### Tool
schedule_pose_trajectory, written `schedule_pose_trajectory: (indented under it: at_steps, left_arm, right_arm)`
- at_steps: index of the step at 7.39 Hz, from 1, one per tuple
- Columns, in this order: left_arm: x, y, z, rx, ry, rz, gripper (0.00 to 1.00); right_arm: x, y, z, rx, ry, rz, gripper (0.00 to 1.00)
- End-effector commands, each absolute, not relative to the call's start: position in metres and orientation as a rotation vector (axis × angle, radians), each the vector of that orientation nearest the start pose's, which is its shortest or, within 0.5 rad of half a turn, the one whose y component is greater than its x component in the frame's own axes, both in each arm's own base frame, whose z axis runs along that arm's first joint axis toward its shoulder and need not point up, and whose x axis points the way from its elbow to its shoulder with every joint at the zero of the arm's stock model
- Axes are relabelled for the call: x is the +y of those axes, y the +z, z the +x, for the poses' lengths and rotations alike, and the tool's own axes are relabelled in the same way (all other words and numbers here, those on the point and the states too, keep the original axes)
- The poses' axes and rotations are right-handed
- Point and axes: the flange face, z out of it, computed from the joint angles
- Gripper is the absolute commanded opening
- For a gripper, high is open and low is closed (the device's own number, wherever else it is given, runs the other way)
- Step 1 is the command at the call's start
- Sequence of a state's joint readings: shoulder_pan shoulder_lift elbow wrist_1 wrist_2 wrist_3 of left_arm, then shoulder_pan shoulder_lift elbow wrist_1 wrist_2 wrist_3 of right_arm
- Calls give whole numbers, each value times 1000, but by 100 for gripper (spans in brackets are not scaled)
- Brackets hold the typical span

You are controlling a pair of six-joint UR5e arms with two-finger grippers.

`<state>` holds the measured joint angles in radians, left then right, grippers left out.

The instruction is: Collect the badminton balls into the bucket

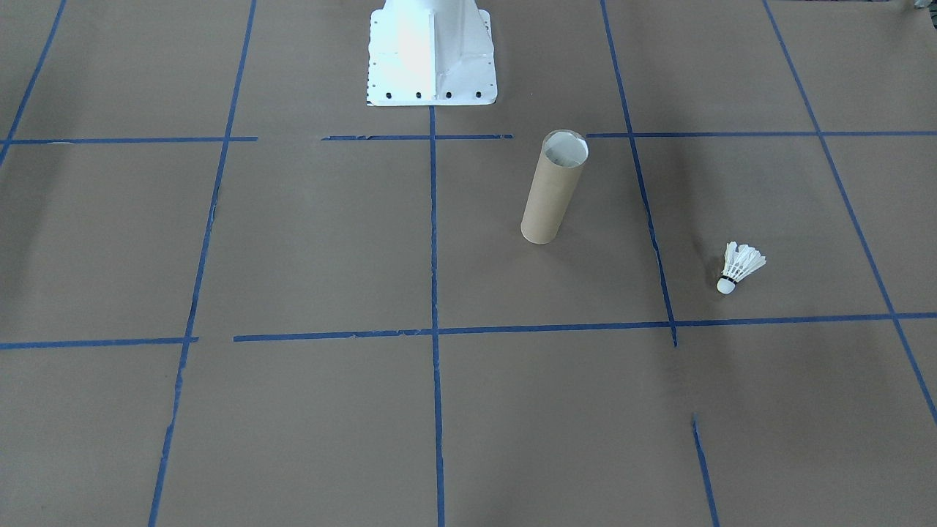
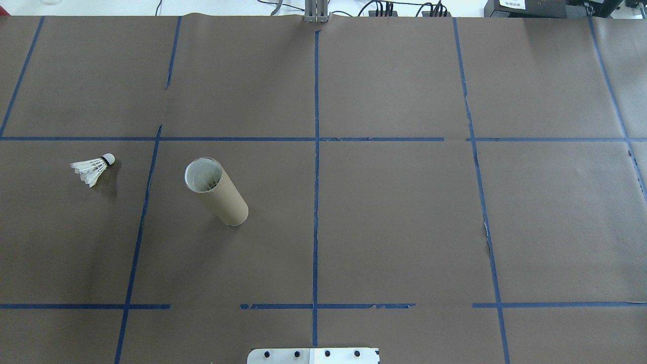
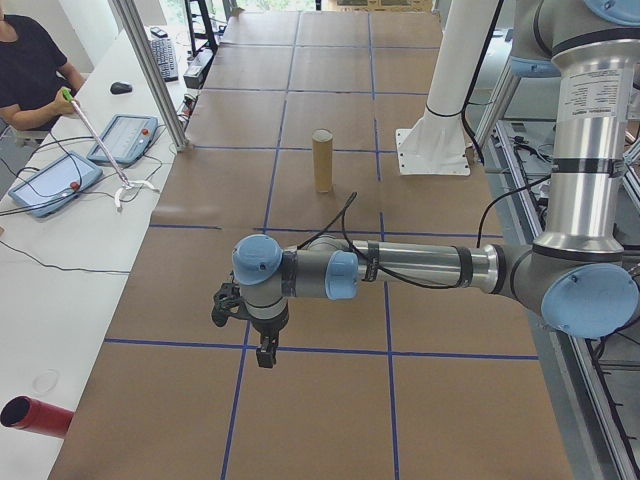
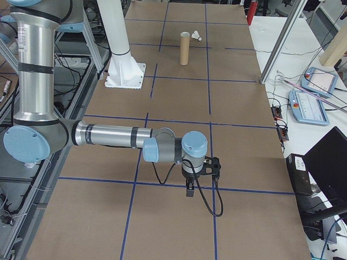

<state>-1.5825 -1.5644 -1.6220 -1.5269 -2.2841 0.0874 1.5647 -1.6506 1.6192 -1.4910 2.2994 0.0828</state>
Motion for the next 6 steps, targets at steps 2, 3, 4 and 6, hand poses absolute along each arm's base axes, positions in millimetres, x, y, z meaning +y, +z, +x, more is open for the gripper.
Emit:
schedule_pose_trajectory:
  at_steps: [2, 3, 4, 6]
  left_arm:
    - [-491, 635, -73, 714, 71, 37, 100]
    - [-495, 627, -72, 718, 75, 56, 100]
    - [-497, 599, -68, 770, 96, 111, 100]
    - [-498, 550, -57, 893, -1, 163, 100]
  right_arm:
    - [-462, 668, 64, -730, 55, 14, 100]
    - [-462, 668, 64, -730, 56, 13, 100]
    - [-462, 668, 64, -730, 56, 13, 100]
    - [-462, 668, 64, -730, 56, 13, 100]
